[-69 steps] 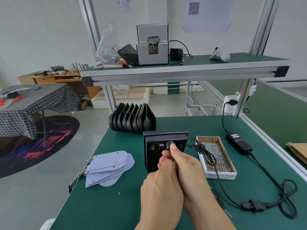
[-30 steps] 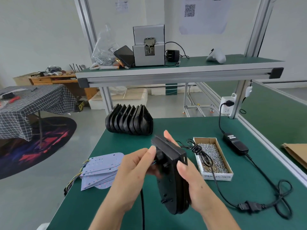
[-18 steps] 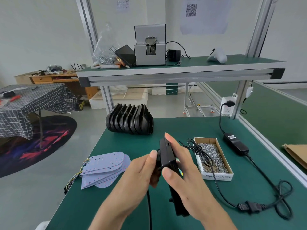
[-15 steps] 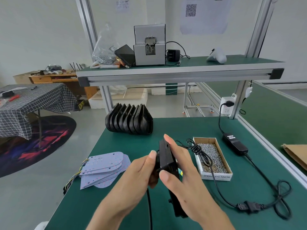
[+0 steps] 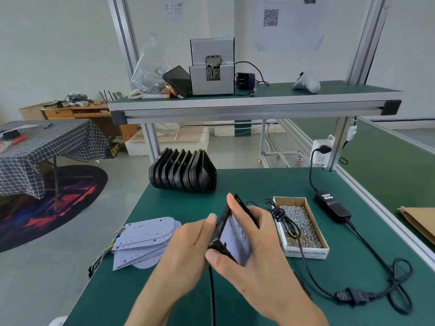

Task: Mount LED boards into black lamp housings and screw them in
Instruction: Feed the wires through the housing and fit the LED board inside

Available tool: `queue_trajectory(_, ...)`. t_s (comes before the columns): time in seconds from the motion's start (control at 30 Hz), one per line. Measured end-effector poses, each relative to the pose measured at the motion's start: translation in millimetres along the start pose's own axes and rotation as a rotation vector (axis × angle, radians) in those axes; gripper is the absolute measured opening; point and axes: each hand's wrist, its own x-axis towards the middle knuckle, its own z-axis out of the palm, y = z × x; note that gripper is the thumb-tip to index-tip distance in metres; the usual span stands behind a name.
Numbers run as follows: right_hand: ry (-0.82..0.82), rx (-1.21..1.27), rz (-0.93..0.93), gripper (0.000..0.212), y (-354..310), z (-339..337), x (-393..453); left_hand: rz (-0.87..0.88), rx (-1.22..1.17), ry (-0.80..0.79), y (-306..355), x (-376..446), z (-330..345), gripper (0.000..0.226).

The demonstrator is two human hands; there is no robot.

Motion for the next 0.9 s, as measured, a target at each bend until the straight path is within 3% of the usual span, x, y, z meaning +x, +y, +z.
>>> queue_trajectory(0.13, 0.152, -0.187, 0.056, 0.107, -2, 5, 6, -0.062, -0.103, 0.242, -2, -8, 7, 0.068)
queue_trajectory(0.33, 0.335, -0.386, -0.011, 0.103, -1, 21, 4, -0.052, -0.102, 0.198, 3, -18, 12, 0.026)
queue_trajectory(0.4, 0.335, -0.403, -0.014, 0.108, 0, 23, 3, -0.102, -0.147, 0.239, 1, -15, 12, 0.021)
queue_trajectory(0.5, 0.144, -0.199, -0.006, 0.115, 11, 8, -3, -0.186, -0.228, 0.277, -3, -7, 7, 0.043)
queue_trajectory(0.6, 0.054, 0.026, 0.122, 0.09, 21, -20, 0, -0.275, -0.322, 0.277, -6, 0, -1, 0.057)
queue_trajectory(0.7, -0.018, 0.208, 0.22, 0.04, 20, -29, 4, -0.316, -0.464, 0.16, -5, 6, -3, 0.069)
queue_trajectory(0.77, 0.007, 0.259, 0.206, 0.026, 16, -28, 4, -0.316, -0.464, 0.074, -3, 6, -3, 0.069)
queue_trajectory(0.87, 0.112, 0.294, 0.18, 0.029, 16, -26, 3, -0.312, -0.477, 0.017, -1, 4, 0, 0.025)
queue_trajectory(0.9, 0.107, 0.307, 0.178, 0.028, 16, -26, 3, -0.323, -0.501, 0.027, 1, 3, 0, 0.019)
